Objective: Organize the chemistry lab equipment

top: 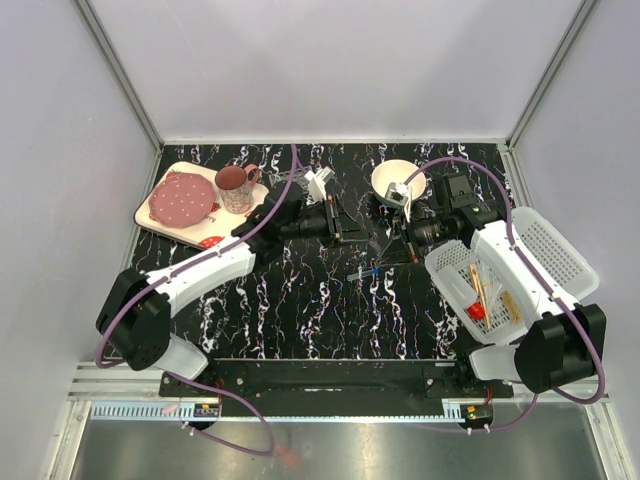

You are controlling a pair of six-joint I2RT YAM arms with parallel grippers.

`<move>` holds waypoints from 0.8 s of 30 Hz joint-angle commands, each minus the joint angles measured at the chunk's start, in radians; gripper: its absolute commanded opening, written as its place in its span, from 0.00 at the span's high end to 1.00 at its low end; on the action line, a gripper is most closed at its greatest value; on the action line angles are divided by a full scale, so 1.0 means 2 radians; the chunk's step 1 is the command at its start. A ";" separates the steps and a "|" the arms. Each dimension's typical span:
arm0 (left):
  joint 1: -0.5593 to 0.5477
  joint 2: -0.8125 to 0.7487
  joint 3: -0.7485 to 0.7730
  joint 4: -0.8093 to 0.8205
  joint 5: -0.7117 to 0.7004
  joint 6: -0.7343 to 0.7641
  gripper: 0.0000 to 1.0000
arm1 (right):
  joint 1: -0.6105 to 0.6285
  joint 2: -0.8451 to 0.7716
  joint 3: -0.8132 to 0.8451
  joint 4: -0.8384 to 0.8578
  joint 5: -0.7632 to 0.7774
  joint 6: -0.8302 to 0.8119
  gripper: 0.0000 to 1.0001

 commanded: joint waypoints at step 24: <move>0.199 0.163 0.287 -0.301 -0.225 0.298 0.88 | -0.071 -0.095 -0.021 0.055 0.090 0.057 0.00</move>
